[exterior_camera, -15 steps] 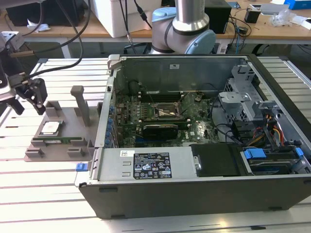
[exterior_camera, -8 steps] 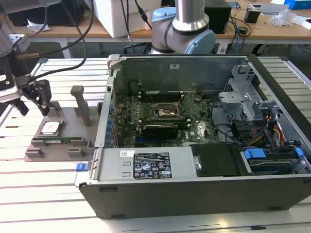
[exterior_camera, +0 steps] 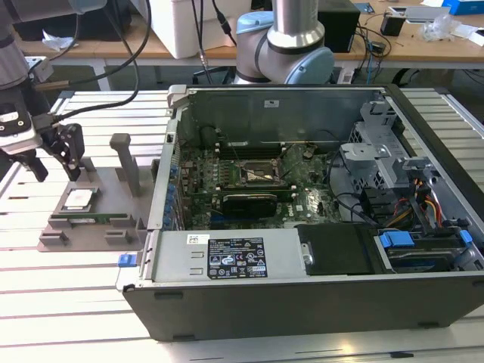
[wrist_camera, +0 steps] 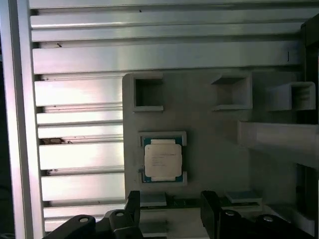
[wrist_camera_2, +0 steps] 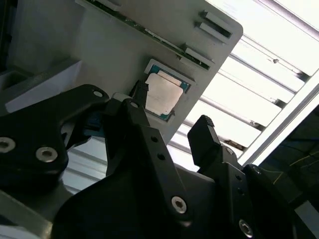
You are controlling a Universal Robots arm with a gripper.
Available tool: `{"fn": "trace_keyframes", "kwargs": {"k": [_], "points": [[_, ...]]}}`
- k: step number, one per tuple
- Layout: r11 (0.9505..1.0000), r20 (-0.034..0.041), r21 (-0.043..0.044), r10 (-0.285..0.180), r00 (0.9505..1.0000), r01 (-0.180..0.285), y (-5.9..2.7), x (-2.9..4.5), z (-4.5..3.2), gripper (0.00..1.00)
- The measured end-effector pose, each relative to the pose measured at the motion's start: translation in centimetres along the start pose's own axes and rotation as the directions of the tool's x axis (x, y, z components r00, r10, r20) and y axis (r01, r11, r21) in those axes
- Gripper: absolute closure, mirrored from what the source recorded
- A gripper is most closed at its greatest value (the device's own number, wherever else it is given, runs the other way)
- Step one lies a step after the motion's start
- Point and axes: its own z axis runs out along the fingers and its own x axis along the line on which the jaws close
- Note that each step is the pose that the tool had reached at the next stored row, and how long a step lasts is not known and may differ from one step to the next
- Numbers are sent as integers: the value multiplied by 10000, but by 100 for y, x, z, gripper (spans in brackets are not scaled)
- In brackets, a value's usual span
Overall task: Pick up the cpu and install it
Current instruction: 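Pick up the cpu and move it towards the insertion slot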
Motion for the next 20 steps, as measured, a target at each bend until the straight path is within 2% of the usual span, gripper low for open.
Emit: {"fn": "trace_keyframes", "kwargs": {"k": [1,4,15,20], "points": [[9998,9,20,-220,9998,220,3,1,4,40],[9995,13,71,-296,9996,296,9,0,10,40],[9995,13,76,-294,9996,294,15,-3,97,40],[9995,13,78,-294,9996,294,19,-6,164,40]]}}
